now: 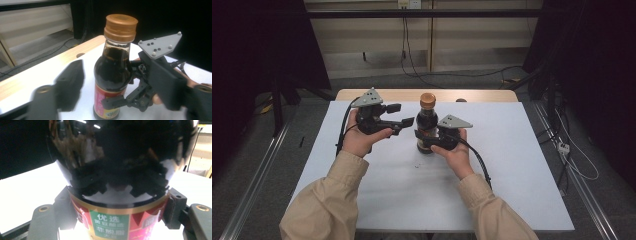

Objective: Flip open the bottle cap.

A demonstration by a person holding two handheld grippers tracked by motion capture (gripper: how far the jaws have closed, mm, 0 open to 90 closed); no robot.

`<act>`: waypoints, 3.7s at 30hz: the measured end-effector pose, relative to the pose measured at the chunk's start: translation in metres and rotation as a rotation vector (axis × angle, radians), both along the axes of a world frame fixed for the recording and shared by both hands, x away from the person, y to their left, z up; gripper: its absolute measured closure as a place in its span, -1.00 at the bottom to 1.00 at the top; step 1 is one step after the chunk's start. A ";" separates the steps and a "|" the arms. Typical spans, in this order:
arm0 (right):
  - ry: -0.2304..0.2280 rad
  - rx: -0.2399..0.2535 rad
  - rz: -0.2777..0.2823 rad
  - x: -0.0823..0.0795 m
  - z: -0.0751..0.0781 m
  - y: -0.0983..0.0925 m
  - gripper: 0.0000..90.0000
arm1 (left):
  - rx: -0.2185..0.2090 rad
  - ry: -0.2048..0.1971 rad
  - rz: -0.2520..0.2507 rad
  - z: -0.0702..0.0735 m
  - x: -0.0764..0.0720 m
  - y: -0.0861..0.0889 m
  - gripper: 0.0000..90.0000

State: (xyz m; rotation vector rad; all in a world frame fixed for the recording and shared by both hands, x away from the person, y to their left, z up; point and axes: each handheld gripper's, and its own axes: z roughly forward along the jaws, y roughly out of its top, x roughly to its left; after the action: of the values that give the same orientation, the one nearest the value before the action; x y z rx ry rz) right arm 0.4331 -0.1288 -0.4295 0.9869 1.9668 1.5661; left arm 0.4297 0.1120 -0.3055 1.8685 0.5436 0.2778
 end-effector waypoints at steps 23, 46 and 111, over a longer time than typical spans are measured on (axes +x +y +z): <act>0.002 -0.018 -0.002 0.000 -0.001 0.000 -0.34 | 0.004 0.028 -0.037 0.016 0.015 -0.011 0.78; -0.005 -0.008 -0.008 -0.001 -0.002 0.000 -0.33 | 0.046 0.061 -0.019 0.030 0.019 -0.023 1.00; 0.024 -0.030 -0.009 -0.002 0.001 -0.003 -0.30 | 0.126 0.078 -0.058 0.041 0.024 -0.045 1.00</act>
State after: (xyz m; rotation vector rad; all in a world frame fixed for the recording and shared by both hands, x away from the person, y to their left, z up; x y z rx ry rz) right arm 0.4316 -0.1319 -0.4289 1.0063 1.9936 1.5214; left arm 0.4540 0.0674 -0.2649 2.0202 0.5343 0.2052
